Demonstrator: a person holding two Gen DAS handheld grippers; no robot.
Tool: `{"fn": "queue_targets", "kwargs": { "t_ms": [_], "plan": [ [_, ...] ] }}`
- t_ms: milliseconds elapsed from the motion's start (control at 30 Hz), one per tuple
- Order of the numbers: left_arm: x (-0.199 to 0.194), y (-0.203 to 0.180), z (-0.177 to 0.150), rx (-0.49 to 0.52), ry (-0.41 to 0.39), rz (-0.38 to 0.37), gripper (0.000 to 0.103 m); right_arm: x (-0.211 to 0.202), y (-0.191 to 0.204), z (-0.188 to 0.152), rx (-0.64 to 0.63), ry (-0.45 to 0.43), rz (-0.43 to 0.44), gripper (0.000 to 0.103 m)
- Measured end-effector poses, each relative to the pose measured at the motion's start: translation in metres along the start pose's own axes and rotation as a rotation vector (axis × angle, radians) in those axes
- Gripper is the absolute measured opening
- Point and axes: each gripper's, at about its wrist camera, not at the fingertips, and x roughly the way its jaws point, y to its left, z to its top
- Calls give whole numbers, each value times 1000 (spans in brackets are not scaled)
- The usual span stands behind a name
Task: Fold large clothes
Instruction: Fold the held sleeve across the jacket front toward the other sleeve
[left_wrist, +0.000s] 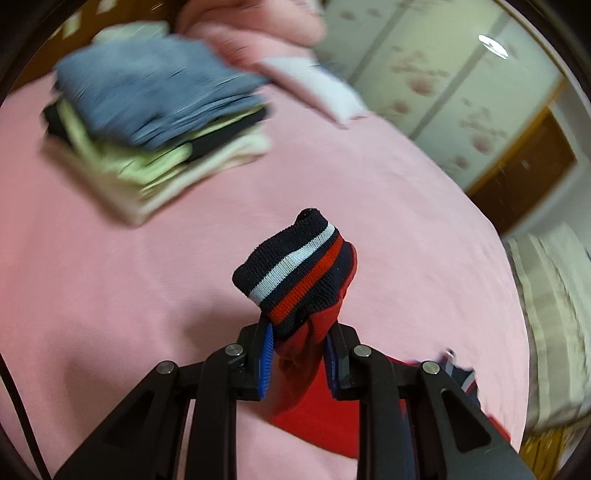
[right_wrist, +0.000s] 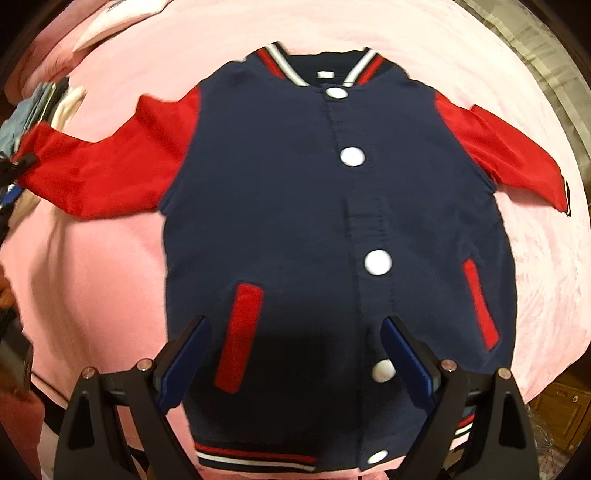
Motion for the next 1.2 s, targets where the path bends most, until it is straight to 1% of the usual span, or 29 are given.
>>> {"fn": "queue_targets", "kwargs": {
  "t_ms": [133,167,200,233,267,367,433,467,500,567,600,633,700,733,767,867,967,1000,1067,1133,1200],
  "plan": [
    [-7,-58,-14,87,-2,-43,21,-6,-36,8,39,-20,23,93],
    [-16,-71,-27,106,3,-53,21,-9,-44,10,51,-26,29,93],
    [-14,-85,-32,124,12,-56,21,-13,-55,12,63,-35,33,93],
    [-23,-94,-45,140,19,-62,21,-16,-65,15,73,-48,36,93],
    [-20,-109,-54,165,33,-63,21,-18,-74,17,79,-59,36,93],
    [-24,-137,-97,226,73,-72,21,-24,-103,25,92,-90,34,93],
    [-21,-156,-116,252,102,-83,22,-27,-125,31,105,-107,36,93],
    [-18,-161,-123,266,118,-86,22,-28,-123,27,111,-113,39,93],
    [-13,-173,-134,295,135,-80,22,-28,-129,27,117,-117,42,93],
    [-7,-191,-157,337,161,-76,22,-26,-146,37,132,-122,52,93],
    [-3,-198,-166,351,187,-75,23,-25,-153,40,138,-125,60,93],
    [3,-201,-171,356,217,-77,28,-25,-158,43,142,-127,70,93],
    [20,-206,-184,357,327,-93,48,-22,-167,45,144,-127,90,93],
    [24,-207,-189,351,364,-99,70,-20,-169,47,144,-124,102,93],
    [26,-208,-192,346,385,-98,84,-20,-171,48,144,-122,111,93],
    [24,-202,-197,336,401,-76,86,-12,-175,53,147,-110,168,93],
    [17,-193,-194,337,403,-35,86,-2,-170,58,165,-91,261,93],
    [14,-185,-193,332,403,-13,87,1,-166,59,165,-90,299,93],
    [11,-172,-184,319,411,28,88,4,-154,61,154,-90,370,86],
    [12,-151,-178,310,422,86,88,9,-137,63,126,-79,440,83],
    [12,-131,-168,310,429,151,88,11,-122,63,104,-73,477,80]
  ]
}}
